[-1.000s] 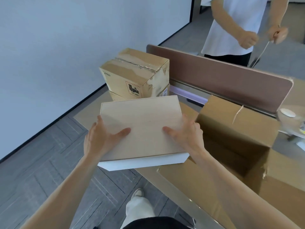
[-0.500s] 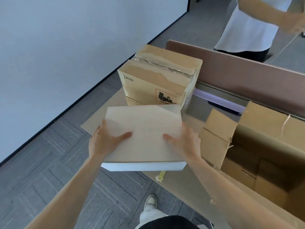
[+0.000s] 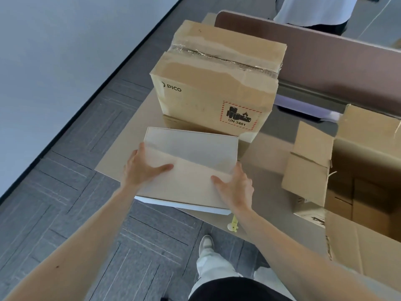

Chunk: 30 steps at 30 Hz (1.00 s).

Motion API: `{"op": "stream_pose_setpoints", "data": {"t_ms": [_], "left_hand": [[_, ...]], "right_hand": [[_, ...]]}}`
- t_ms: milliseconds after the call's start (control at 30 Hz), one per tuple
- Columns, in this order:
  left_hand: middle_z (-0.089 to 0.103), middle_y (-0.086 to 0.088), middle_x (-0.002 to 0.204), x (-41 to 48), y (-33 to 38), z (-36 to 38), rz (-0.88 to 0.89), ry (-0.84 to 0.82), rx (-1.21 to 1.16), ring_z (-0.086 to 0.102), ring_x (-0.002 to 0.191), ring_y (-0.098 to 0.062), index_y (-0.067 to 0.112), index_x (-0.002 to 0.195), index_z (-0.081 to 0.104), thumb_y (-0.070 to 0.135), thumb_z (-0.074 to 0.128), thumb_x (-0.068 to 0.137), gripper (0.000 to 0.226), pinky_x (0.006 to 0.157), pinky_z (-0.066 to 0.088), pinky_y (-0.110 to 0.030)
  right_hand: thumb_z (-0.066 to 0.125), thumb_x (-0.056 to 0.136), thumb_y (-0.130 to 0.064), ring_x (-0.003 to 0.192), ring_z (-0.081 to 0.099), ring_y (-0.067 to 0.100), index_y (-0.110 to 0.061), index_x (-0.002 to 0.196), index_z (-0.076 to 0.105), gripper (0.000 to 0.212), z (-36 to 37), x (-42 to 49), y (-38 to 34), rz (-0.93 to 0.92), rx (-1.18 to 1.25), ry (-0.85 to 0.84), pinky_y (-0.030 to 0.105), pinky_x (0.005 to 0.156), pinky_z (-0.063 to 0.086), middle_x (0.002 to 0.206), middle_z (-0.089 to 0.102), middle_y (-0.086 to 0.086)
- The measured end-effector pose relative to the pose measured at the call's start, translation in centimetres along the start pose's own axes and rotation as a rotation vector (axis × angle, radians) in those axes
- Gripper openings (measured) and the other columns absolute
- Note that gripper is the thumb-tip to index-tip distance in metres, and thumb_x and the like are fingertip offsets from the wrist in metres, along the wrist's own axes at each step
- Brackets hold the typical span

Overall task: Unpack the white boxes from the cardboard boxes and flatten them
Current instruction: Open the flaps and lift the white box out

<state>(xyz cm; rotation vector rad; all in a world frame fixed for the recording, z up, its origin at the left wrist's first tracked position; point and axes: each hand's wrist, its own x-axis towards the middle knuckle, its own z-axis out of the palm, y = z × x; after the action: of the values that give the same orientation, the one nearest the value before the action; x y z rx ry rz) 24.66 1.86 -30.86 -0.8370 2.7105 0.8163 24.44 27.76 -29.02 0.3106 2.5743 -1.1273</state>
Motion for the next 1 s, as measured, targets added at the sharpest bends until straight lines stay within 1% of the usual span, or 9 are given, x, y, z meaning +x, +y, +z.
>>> {"op": "stream_pose_setpoints", "data": {"t_ms": [200,400,533,600,667,767,833,900,1000], "left_hand": [[0.052,-0.01,0.128,2.9,-0.6,0.0,0.036,-0.09,0.005,0.05,0.121,-0.038,0.015,0.138,0.032,0.09,0.062,0.035,0.131,0.1,0.041,-0.054],[0.042,-0.012,0.146,4.5,-0.4,-0.2,0.076,-0.114,0.006,0.042,0.134,-0.038,0.015,0.154,0.019,0.081,0.068,0.04,0.14,0.108,0.035,-0.053],[0.038,-0.011,0.149,5.0,-0.6,-0.2,0.093,-0.11,0.009,0.041,0.136,-0.036,0.017,0.155,0.016,0.088,0.06,0.034,0.147,0.108,0.035,-0.054],[0.035,-0.01,0.151,4.9,-0.7,0.1,0.101,-0.108,0.015,0.039,0.138,-0.035,0.017,0.156,0.015,0.081,0.073,0.048,0.138,0.107,0.036,-0.057],[0.032,-0.01,0.153,4.6,-0.6,0.6,0.127,-0.071,0.029,0.036,0.139,-0.035,0.016,0.155,0.018,0.071,0.078,0.062,0.124,0.108,0.035,-0.057],[0.026,-0.012,0.158,3.5,0.0,1.6,0.212,0.042,0.108,0.025,0.146,-0.032,0.015,0.152,0.026,0.078,0.064,0.064,0.115,0.115,0.019,-0.056],[0.023,-0.011,0.161,2.3,0.9,2.8,0.308,0.107,0.138,0.017,0.15,-0.027,0.017,0.15,0.034,0.076,0.056,0.068,0.103,0.118,0.009,-0.053],[0.028,-0.008,0.159,0.9,2.6,4.1,0.415,0.145,0.1,0.019,0.149,-0.024,0.019,0.144,0.043,0.07,0.057,0.073,0.089,0.118,0.008,-0.051],[0.043,-0.004,0.148,-1.1,5.8,6.1,0.554,0.144,0.018,0.037,0.139,-0.022,0.019,0.135,0.052,0.064,0.062,0.078,0.073,0.116,0.02,-0.05]], "right_hand": [[0.068,0.082,-0.036,0.112,0.053,0.028,-0.02,0.122,0.046,0.048,2.3,0.9,-0.1,0.072,0.031,0.01,0.036,0.085,0.038,0.115,0.064,-0.002],[0.068,0.082,-0.036,0.112,0.056,0.035,-0.019,0.131,0.038,0.06,3.6,0.9,-0.1,0.13,0.026,-0.032,0.04,0.088,0.044,0.122,0.061,0.006],[0.067,0.082,-0.038,0.111,0.057,0.037,-0.018,0.133,0.036,0.063,3.7,0.9,0.2,0.115,0.007,-0.057,0.041,0.09,0.047,0.12,0.062,0.008],[0.067,0.081,-0.041,0.107,0.059,0.035,-0.019,0.131,0.039,0.061,3.3,1.2,0.7,0.075,-0.016,-0.083,0.045,0.09,0.048,0.114,0.065,0.006],[0.066,0.08,-0.043,0.102,0.06,0.031,-0.022,0.125,0.046,0.053,2.6,1.6,1.4,0.031,-0.033,-0.102,0.04,0.085,0.048,0.105,0.066,0.0],[0.065,0.087,-0.038,0.098,0.059,0.025,-0.022,0.121,0.058,0.038,1.0,2.0,3.0,-0.051,-0.05,-0.103,0.032,0.077,0.037,0.106,0.065,-0.006],[0.064,0.09,-0.037,0.099,0.06,0.021,-0.022,0.122,0.062,0.035,-0.1,1.9,4.0,-0.1,-0.048,-0.078,0.03,0.077,0.037,0.106,0.064,-0.009],[0.062,0.093,-0.034,0.095,0.061,0.018,-0.021,0.119,0.065,0.029,-1.1,1.7,4.8,-0.129,-0.036,-0.048,0.029,0.078,0.04,0.099,0.063,-0.01],[0.061,0.095,-0.03,0.087,0.062,0.013,-0.018,0.112,0.069,0.022,-2.8,1.4,6.1,-0.161,-0.009,-0.01,0.027,0.077,0.046,0.096,0.067,-0.009]]}}
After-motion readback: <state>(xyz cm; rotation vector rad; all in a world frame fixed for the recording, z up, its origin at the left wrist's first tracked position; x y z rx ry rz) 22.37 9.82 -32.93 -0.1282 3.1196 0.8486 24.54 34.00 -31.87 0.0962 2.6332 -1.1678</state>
